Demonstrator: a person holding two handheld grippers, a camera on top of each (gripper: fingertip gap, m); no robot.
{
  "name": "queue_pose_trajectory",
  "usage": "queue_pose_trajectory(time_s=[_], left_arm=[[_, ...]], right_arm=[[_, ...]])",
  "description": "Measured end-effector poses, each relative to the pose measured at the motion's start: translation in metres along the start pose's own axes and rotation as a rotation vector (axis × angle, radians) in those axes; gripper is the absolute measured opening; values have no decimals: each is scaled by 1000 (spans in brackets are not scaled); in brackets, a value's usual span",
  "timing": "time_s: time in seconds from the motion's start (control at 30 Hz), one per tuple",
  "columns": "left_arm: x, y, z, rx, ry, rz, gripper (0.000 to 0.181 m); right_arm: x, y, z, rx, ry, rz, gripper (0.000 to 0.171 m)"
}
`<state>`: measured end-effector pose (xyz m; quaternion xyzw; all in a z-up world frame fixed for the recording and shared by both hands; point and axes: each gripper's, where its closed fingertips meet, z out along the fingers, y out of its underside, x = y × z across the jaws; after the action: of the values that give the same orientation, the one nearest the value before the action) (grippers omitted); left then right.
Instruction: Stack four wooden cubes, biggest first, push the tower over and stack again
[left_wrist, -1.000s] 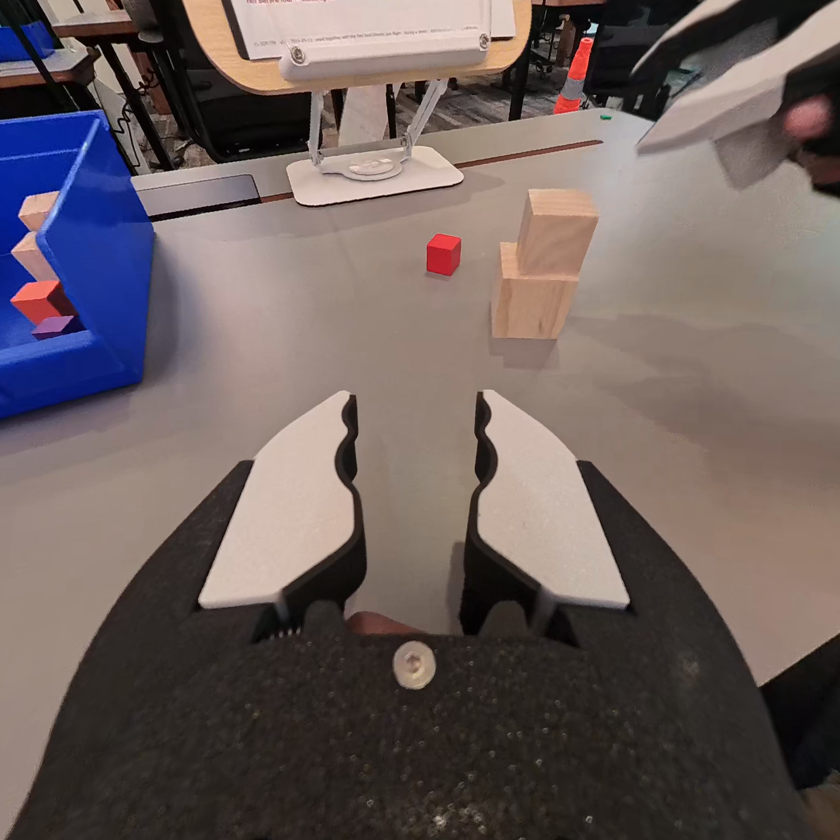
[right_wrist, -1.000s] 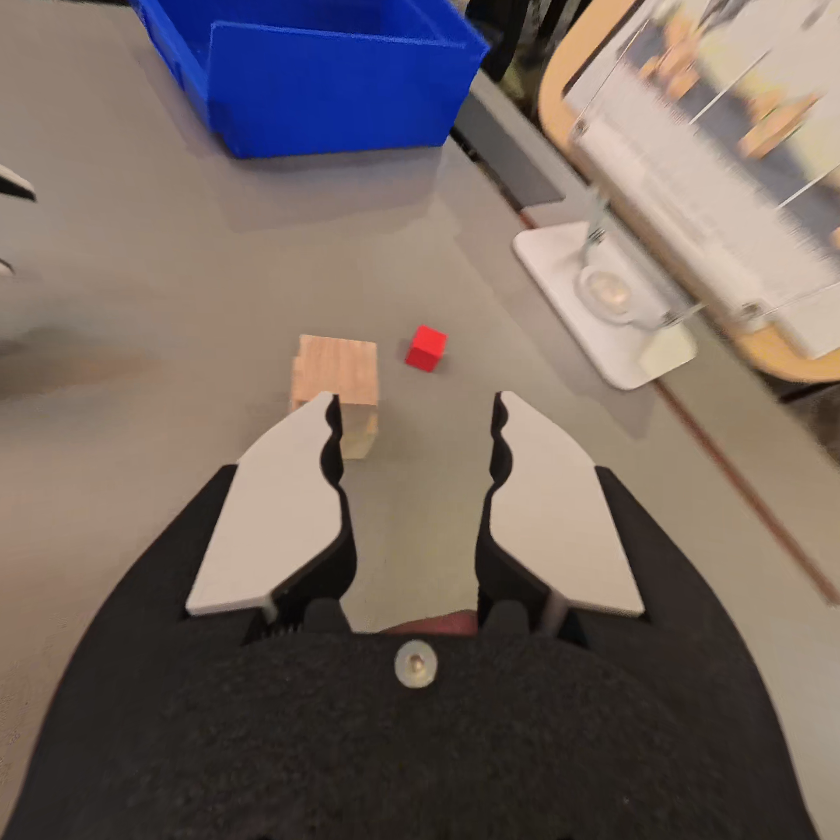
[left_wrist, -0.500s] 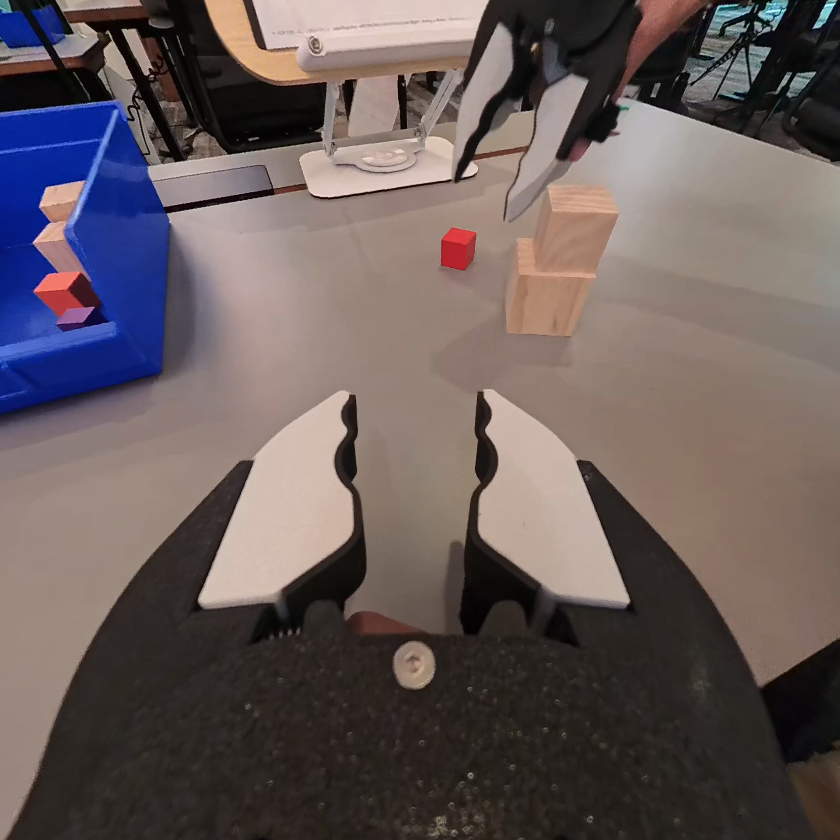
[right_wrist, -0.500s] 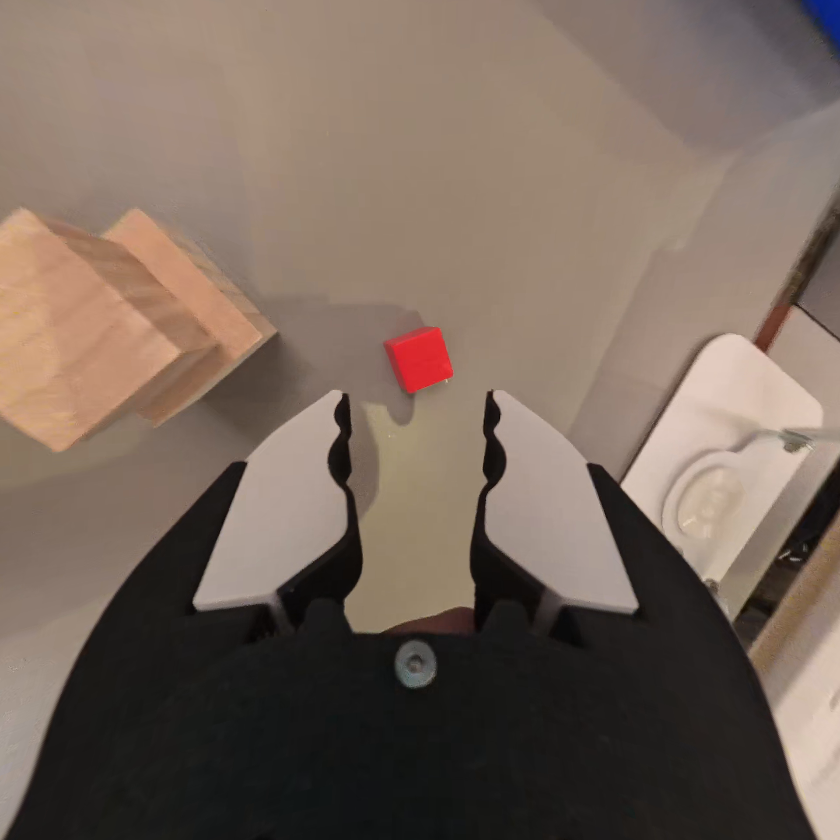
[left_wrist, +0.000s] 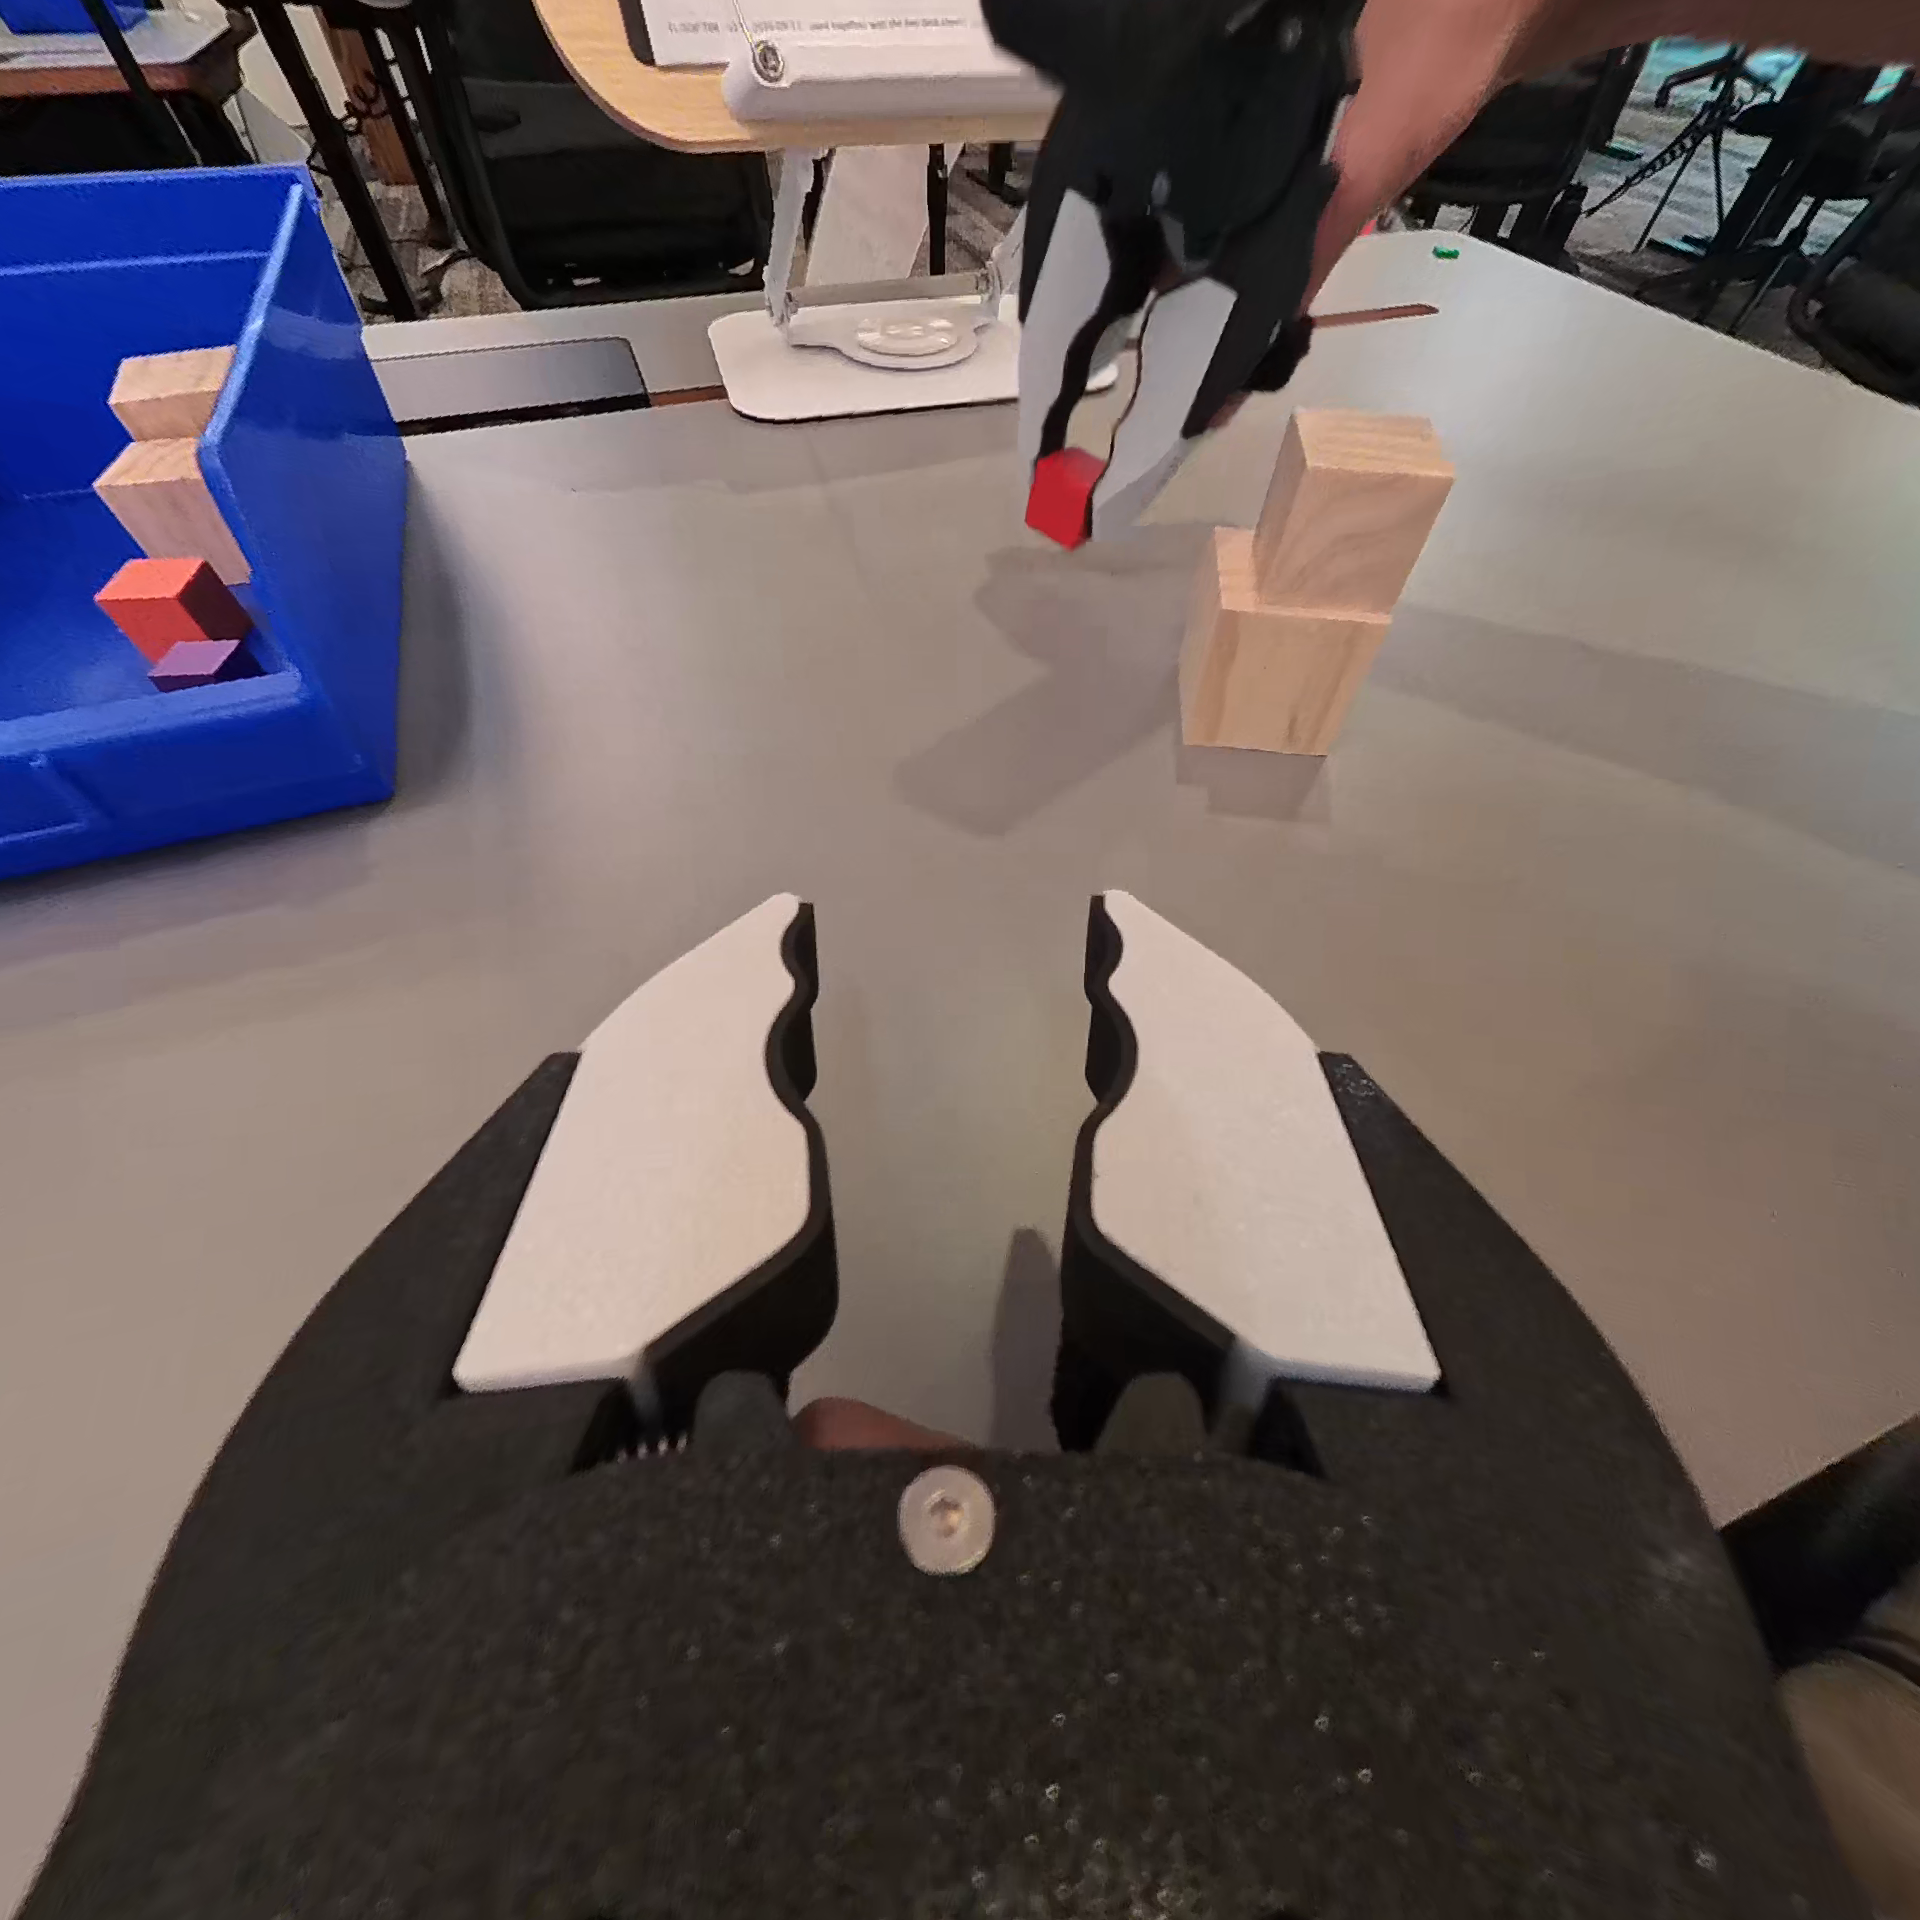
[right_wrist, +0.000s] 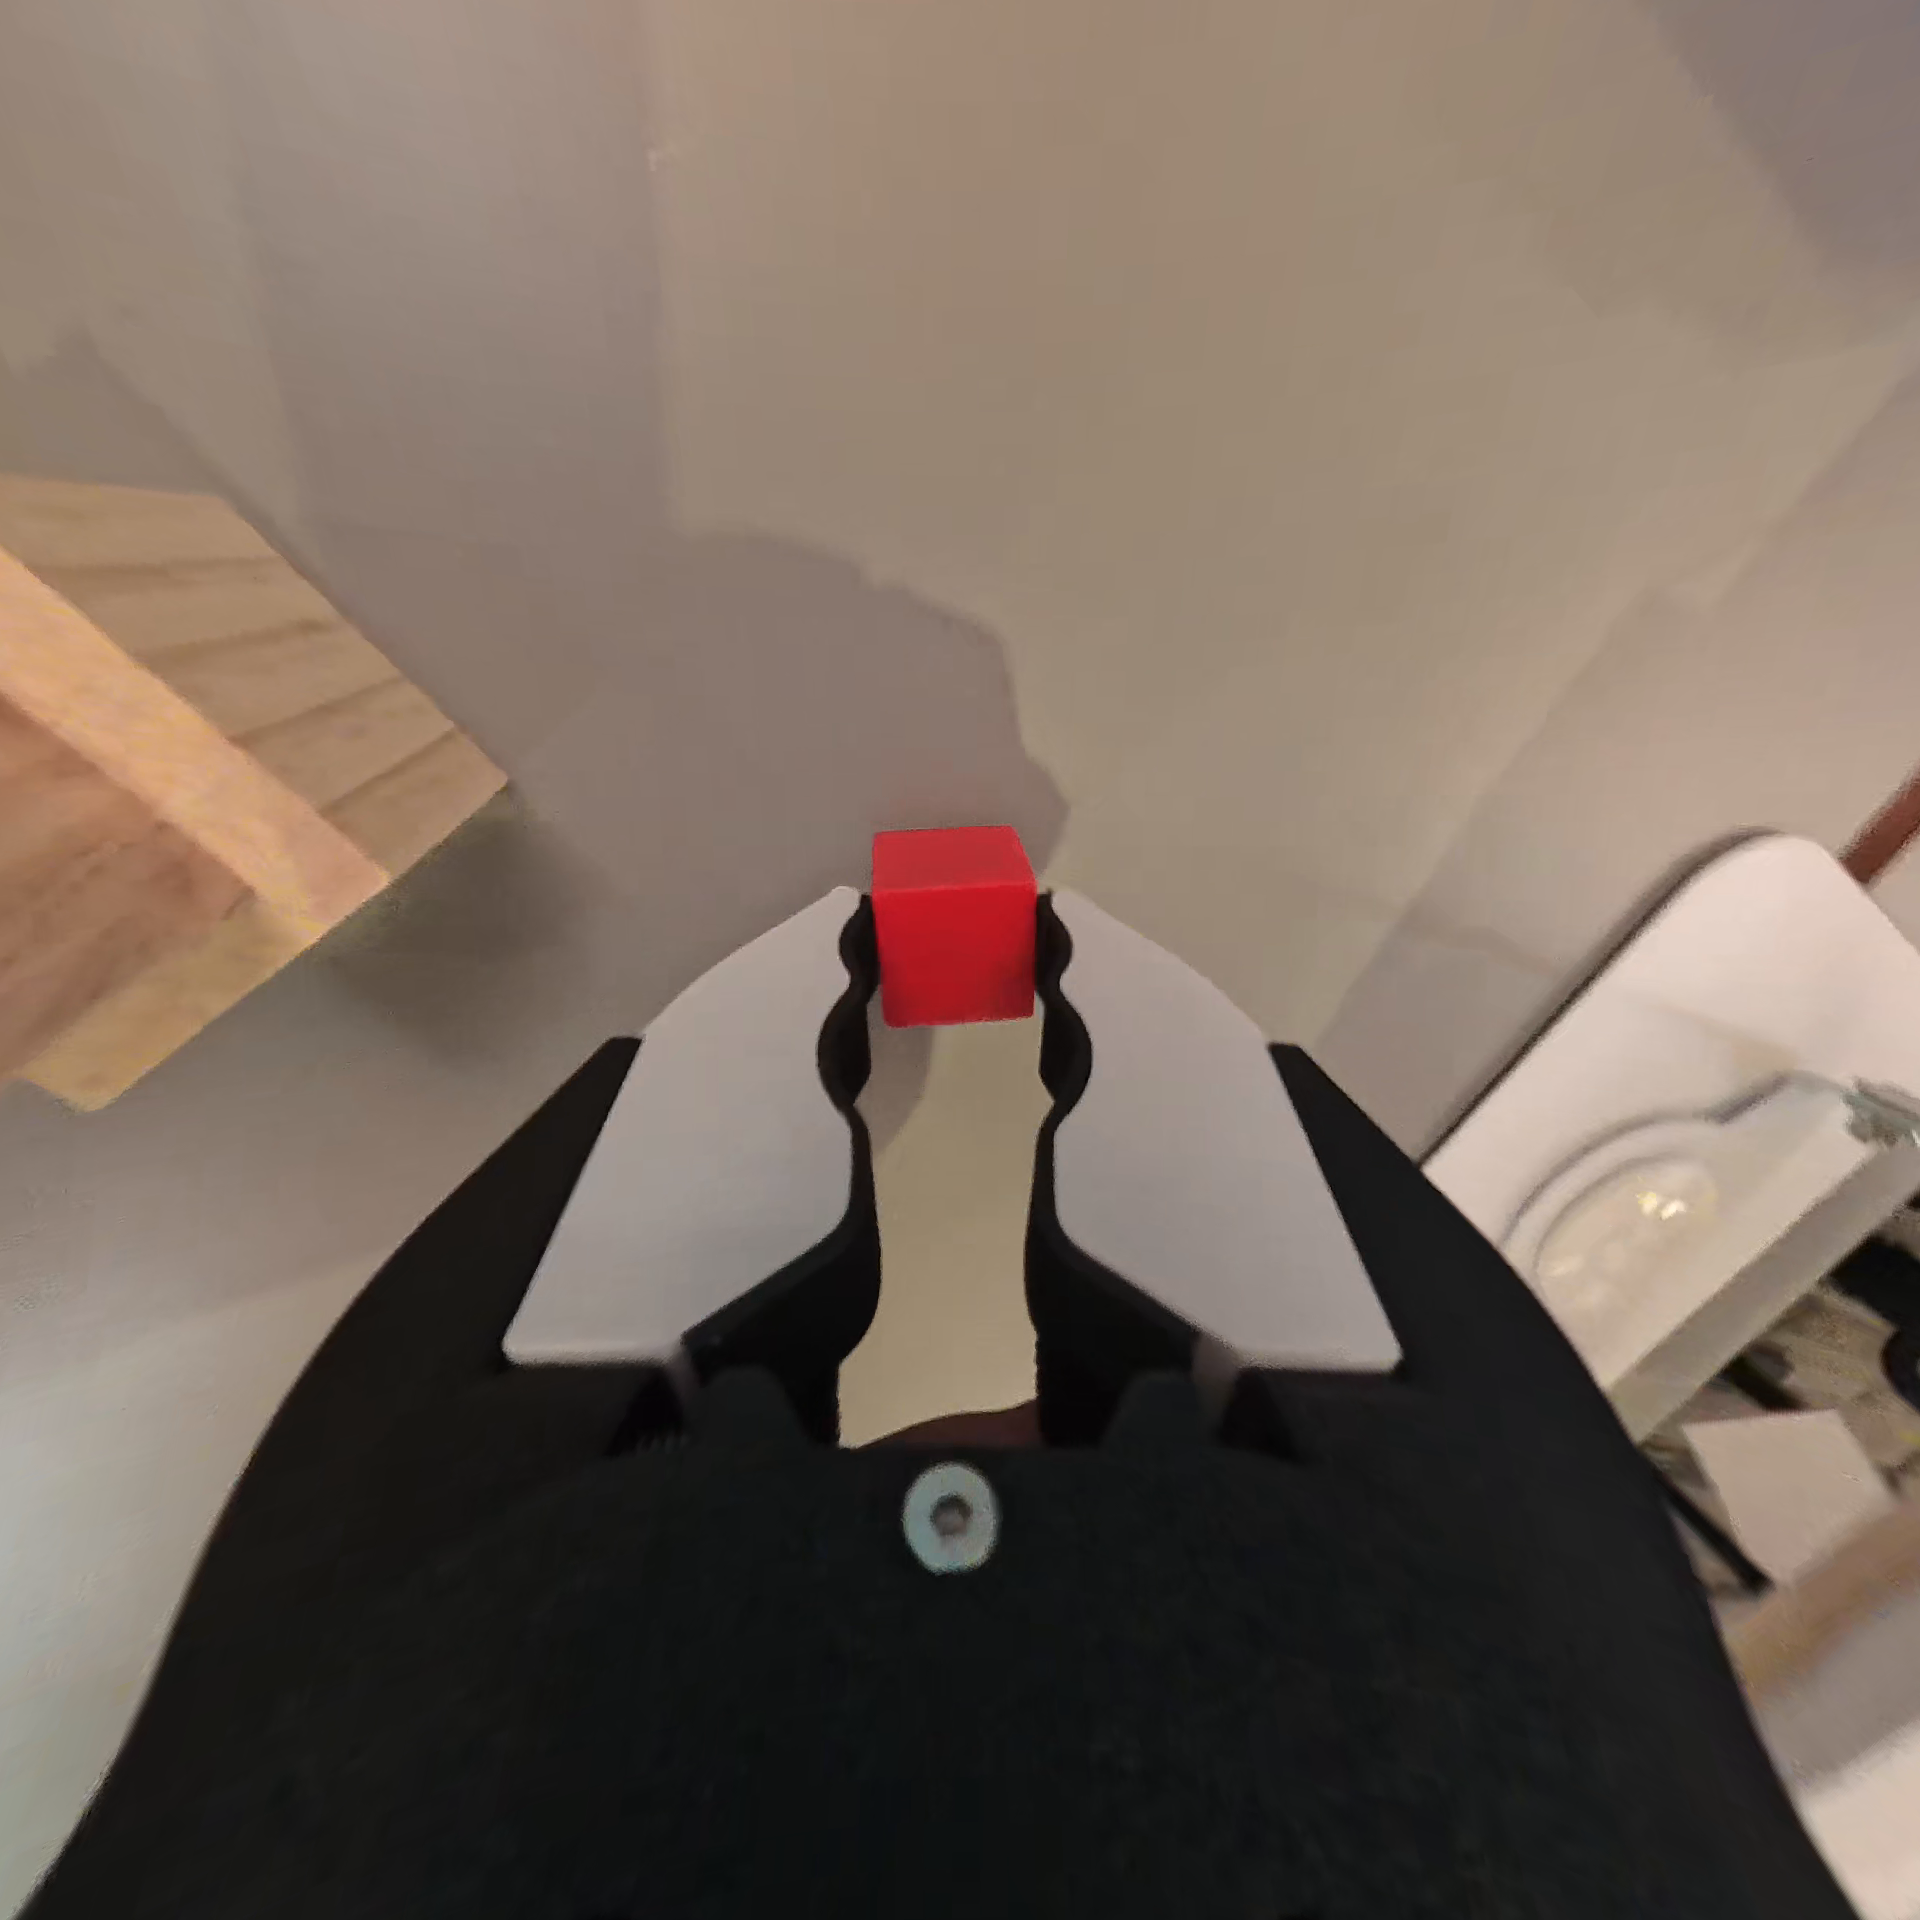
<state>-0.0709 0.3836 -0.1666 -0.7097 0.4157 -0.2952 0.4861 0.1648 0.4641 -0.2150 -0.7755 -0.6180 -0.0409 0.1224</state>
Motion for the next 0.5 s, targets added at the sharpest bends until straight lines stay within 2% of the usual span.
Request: queue_pose_trajectory(time_s=[0.1, 0.2, 0.3, 0.4, 0.5], left_arm=[[0, 0, -1, 0, 3, 2, 49], [2, 1, -1, -2, 7, 3, 49], [5, 1, -2, 0, 11, 8, 49], [7, -1, -5, 7, 17, 11, 48], [10, -3, -7, 13, 18, 20, 48]], right_arm=[[1, -4, -39, 7, 44, 138, 29], [-16, -15, -77, 15, 45, 245, 29], [-52, -34, -106, 62, -33, 216, 29], [-79, -37, -117, 26, -72, 127, 29], [-91, -34, -110, -36, -79, 71, 29]])
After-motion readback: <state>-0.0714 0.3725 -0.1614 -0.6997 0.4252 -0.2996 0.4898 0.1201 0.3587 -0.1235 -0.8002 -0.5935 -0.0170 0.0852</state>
